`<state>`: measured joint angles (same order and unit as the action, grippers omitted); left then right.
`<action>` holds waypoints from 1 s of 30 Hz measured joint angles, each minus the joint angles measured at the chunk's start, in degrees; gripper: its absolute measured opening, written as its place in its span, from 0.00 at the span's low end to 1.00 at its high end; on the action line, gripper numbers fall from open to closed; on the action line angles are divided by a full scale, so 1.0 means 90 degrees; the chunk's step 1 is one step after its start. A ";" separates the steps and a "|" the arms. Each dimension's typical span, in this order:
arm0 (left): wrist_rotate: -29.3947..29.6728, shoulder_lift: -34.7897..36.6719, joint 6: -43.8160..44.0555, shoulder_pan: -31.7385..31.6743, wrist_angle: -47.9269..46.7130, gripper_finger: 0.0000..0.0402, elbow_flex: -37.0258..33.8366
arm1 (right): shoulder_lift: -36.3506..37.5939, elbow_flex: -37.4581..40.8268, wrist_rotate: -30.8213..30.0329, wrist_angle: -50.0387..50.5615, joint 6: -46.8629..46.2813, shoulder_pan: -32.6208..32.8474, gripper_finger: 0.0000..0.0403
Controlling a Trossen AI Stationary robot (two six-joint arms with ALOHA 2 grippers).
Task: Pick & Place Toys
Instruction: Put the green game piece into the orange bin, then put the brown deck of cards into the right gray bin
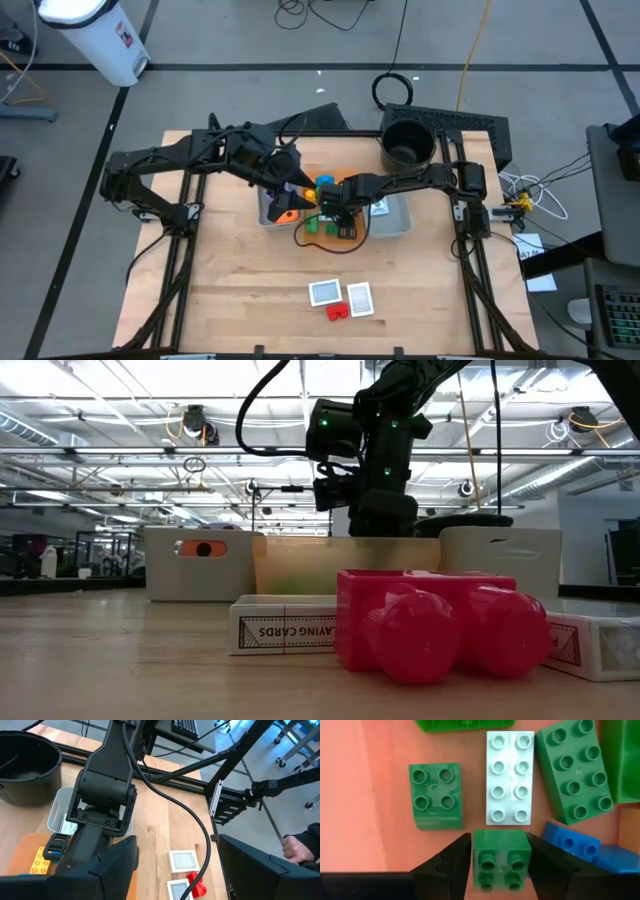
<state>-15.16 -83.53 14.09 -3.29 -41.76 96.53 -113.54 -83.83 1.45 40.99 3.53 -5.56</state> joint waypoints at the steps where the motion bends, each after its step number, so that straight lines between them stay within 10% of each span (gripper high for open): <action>1: 0.0000 0.0000 0.0000 0.0000 0.0001 0.71 0.0000 | 0.0000 0.0000 -0.0007 0.0000 0.0000 -0.0003 0.44; 30: -0.0261 0.0428 -0.0151 0.0340 -0.1499 0.71 0.0010 | 0.2462 0.0106 -0.0668 -0.1113 -0.2136 -0.0161 0.53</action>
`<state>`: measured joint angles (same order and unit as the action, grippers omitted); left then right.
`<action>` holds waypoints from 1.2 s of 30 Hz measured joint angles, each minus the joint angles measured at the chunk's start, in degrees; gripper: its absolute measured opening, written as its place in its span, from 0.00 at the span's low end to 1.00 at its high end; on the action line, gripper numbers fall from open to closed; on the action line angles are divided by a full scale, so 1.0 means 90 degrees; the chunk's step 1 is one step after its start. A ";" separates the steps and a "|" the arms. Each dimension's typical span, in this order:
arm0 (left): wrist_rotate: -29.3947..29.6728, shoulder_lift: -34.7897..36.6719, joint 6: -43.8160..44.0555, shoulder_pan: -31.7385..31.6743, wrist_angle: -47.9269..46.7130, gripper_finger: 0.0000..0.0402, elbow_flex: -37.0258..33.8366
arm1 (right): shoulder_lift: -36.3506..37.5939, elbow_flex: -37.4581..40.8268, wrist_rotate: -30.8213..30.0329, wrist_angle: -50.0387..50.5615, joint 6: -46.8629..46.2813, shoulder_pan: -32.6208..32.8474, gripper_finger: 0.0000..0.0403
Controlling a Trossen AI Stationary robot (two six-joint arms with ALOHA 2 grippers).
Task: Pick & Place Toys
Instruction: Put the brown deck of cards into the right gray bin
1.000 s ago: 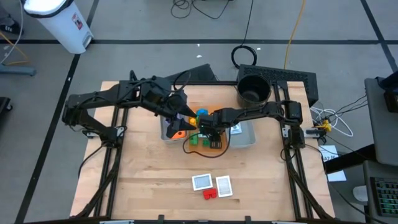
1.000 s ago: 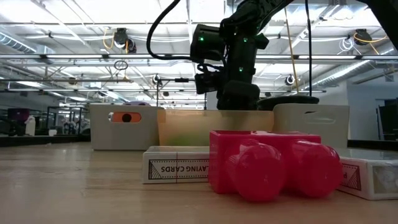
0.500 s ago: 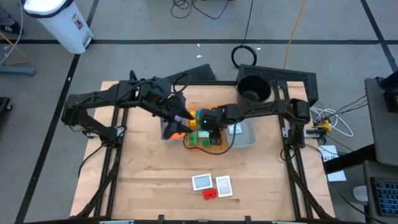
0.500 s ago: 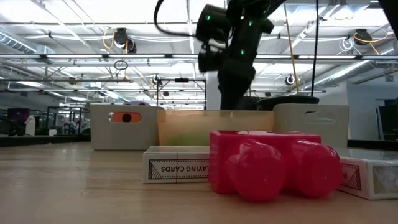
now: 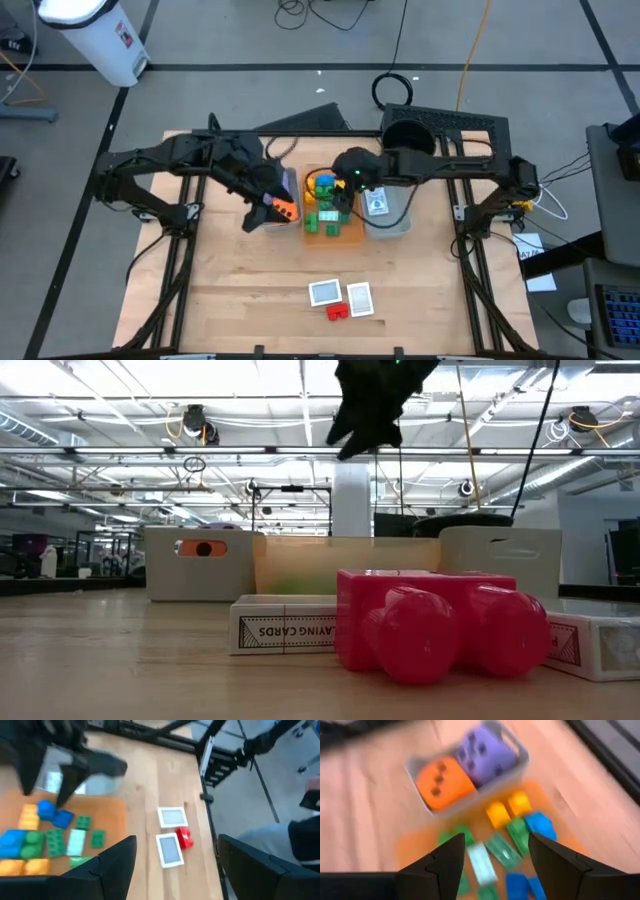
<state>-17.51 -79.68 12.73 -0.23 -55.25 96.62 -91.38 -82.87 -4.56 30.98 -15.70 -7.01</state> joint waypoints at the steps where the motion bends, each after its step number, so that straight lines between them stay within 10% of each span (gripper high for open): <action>1: 0.0005 -0.0017 0.0049 0.0093 -0.0013 0.71 -0.0007 | 0.0112 0.0079 0.0002 -0.0160 -0.0108 0.0051 0.53; 12: 0.1524 -0.0029 0.0782 0.1295 0.0224 0.71 -0.0006 | 0.1198 0.1405 0.0039 -0.1504 -0.1437 0.0855 0.53; 21: 0.3491 -0.0286 0.1343 0.2203 0.1715 0.71 -0.0006 | 0.2512 0.2933 -0.0005 -0.5016 -0.1818 0.2045 0.52; 28: 0.3627 -0.0496 0.1083 0.2319 0.2433 0.71 0.0002 | 0.3143 0.4161 -0.0294 -0.7436 -0.2184 0.2747 0.51; 36: 0.3450 -0.0505 0.1139 0.2299 0.2519 0.71 -0.0006 | 0.3256 0.4560 -0.0652 -0.7693 -0.2182 0.3188 0.50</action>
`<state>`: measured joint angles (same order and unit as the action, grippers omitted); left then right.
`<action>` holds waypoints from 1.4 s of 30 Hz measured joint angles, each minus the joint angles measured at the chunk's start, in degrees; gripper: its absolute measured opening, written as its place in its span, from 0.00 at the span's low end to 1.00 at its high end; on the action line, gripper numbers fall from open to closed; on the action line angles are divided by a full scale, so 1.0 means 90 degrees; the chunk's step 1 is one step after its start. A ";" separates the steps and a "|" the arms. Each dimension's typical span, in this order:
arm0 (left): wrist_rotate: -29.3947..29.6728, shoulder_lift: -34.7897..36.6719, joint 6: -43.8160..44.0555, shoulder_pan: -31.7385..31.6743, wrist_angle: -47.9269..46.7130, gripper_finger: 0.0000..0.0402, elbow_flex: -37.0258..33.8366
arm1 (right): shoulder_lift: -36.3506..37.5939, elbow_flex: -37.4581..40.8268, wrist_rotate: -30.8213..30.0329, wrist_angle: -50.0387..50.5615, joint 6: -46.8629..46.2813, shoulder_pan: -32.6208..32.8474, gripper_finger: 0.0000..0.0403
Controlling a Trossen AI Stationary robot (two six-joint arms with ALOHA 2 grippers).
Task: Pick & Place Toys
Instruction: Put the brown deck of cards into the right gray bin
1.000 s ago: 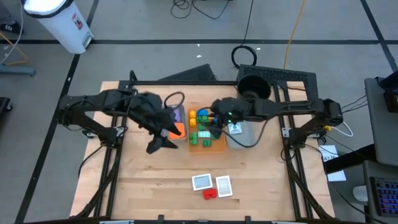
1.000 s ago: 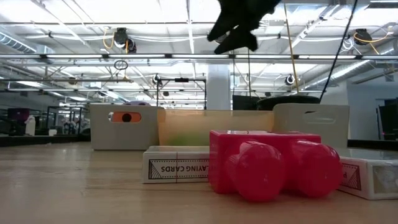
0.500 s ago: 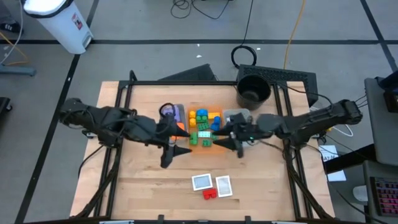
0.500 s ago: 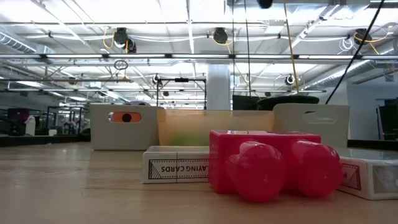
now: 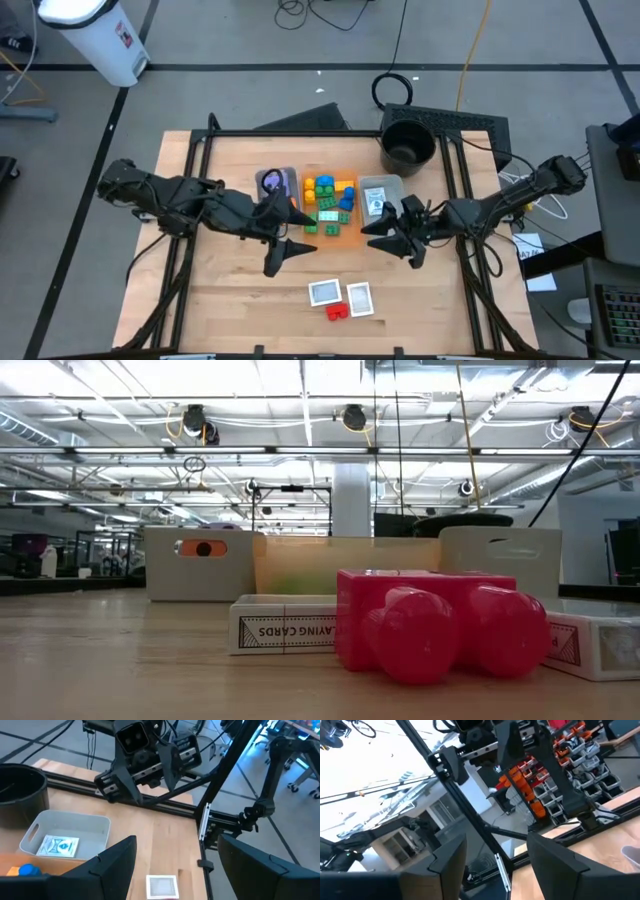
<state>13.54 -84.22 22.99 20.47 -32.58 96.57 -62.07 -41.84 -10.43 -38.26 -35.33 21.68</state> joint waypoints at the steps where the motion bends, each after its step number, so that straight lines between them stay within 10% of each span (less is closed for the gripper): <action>1: 0.0000 -0.0005 -0.0040 0.0000 0.0004 0.71 -0.0002 | 0.0000 -0.0001 -0.0004 0.0028 0.0000 0.0027 0.50; 42: -0.0010 0.0000 -0.0068 -0.0022 0.0313 0.71 0.0000 | 0.0001 -0.0011 -0.0001 -0.0063 -0.0002 0.0453 0.49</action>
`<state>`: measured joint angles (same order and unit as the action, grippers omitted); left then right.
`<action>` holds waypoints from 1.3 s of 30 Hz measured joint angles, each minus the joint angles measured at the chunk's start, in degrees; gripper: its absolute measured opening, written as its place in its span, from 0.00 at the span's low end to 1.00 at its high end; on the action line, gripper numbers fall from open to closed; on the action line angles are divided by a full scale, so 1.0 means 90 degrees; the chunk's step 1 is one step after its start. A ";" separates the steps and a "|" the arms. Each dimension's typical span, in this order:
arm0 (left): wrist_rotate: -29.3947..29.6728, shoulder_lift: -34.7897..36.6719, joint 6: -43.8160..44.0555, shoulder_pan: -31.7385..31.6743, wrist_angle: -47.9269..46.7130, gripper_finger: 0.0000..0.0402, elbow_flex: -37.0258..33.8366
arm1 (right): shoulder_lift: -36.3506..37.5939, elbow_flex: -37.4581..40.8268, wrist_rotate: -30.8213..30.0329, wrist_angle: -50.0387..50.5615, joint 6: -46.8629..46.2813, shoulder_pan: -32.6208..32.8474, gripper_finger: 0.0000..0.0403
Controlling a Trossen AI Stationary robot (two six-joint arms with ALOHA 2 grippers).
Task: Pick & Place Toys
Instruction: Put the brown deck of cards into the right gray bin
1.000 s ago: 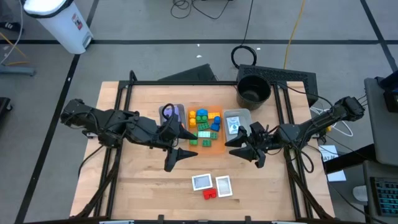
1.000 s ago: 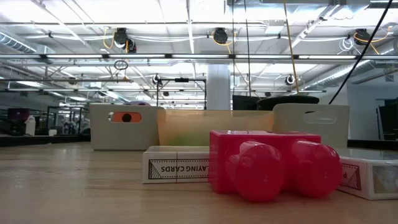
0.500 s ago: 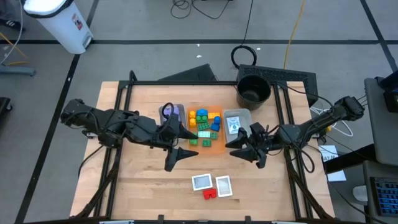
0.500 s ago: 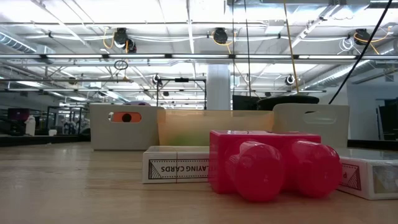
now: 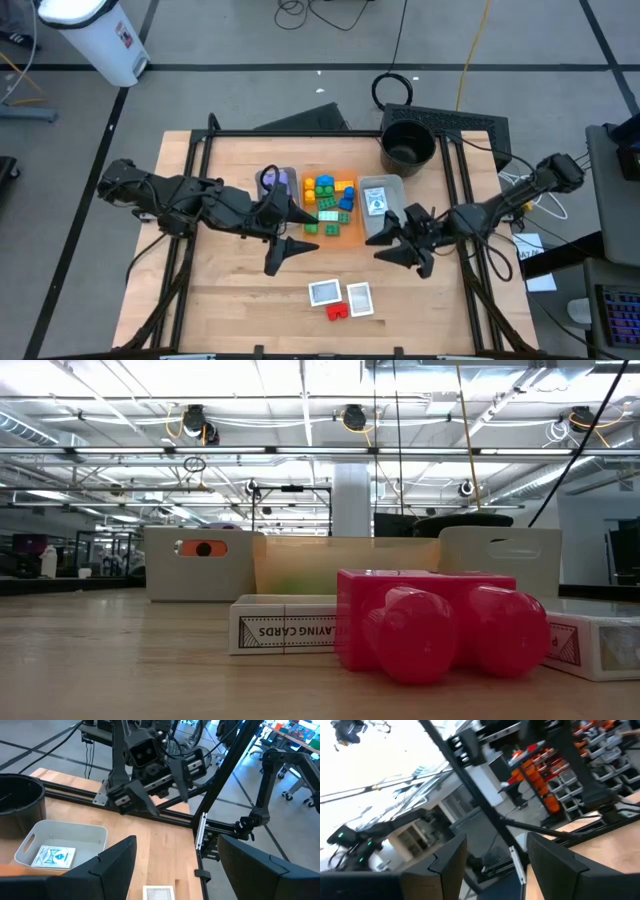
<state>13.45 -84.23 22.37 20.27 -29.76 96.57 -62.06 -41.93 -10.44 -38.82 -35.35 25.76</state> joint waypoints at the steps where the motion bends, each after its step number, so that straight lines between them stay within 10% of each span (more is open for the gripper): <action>1: 0.0000 0.0000 0.0000 0.0000 0.0000 0.71 0.0000 | 0.0000 0.0000 -0.0006 -0.0001 0.0053 0.0066 0.49; 19: 0.0355 0.0005 0.0690 -0.0007 0.0783 0.71 -0.0001 | 0.0000 -0.0146 -0.0602 0.0471 0.0136 0.0866 0.49; 39: -0.0608 -0.0408 0.1210 0.0186 0.0969 0.71 -0.0005 | -0.2466 -0.3419 -0.1246 0.6952 0.0384 0.1665 0.35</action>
<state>7.98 -87.90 33.26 21.94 -21.04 96.53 -84.25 -72.70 -21.65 23.74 -31.90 40.74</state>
